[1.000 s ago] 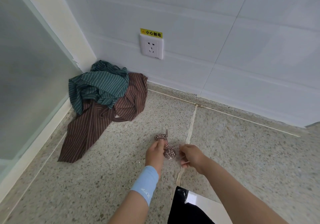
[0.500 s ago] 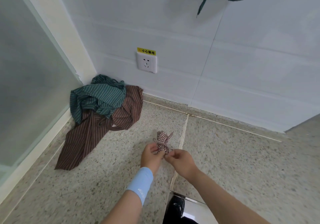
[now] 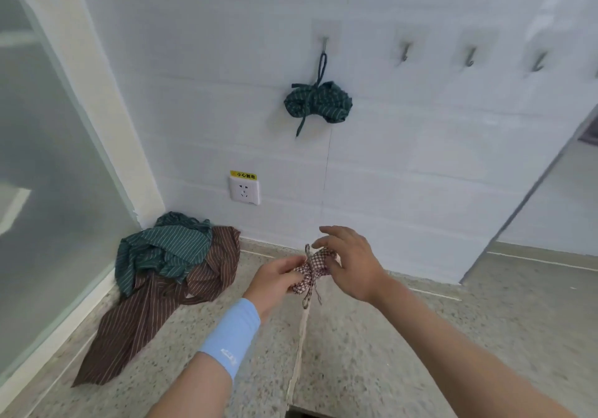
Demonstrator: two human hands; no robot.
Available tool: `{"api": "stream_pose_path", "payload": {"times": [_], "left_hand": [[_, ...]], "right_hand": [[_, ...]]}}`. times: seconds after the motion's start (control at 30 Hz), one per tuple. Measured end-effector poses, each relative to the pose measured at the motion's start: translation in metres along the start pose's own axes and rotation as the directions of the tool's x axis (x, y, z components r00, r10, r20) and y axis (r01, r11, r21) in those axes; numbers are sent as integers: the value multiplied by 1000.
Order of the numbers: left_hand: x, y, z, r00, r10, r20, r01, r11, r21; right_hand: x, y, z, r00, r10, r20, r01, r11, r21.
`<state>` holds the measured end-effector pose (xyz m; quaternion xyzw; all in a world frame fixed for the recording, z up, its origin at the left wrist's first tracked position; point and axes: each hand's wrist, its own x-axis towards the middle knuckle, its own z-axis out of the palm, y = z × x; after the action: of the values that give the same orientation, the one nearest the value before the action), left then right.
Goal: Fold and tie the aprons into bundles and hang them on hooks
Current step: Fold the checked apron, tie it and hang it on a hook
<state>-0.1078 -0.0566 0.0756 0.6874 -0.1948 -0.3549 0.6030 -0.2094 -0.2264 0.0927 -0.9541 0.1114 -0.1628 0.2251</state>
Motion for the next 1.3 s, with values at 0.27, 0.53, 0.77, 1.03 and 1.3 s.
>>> {"api": "stream_pose_path", "payload": {"times": [0.27,0.53,0.77,1.03,1.3], "left_hand": [[10,121,31,970,235,53,-241,961,139],[22,220,69,896,435,85,-441,851,285],[48,276,96,800,600,26,-547,711,441],[74,310,111,777,630,-20,-566,711,418],[111,325,115,780,623,-60,-520,698,491]], "right_hand": [[24,-33,-140,975,79,208,-118,976,182],[47,-31,-202,973,229,-36,-184,857,482],[72,-33,-247,938,283,-198,-150,850,505],[112,-28,-266,824,420,-379,-178,828,531],[154,-13,-264,752,505,-425,-266,821,505]]}}
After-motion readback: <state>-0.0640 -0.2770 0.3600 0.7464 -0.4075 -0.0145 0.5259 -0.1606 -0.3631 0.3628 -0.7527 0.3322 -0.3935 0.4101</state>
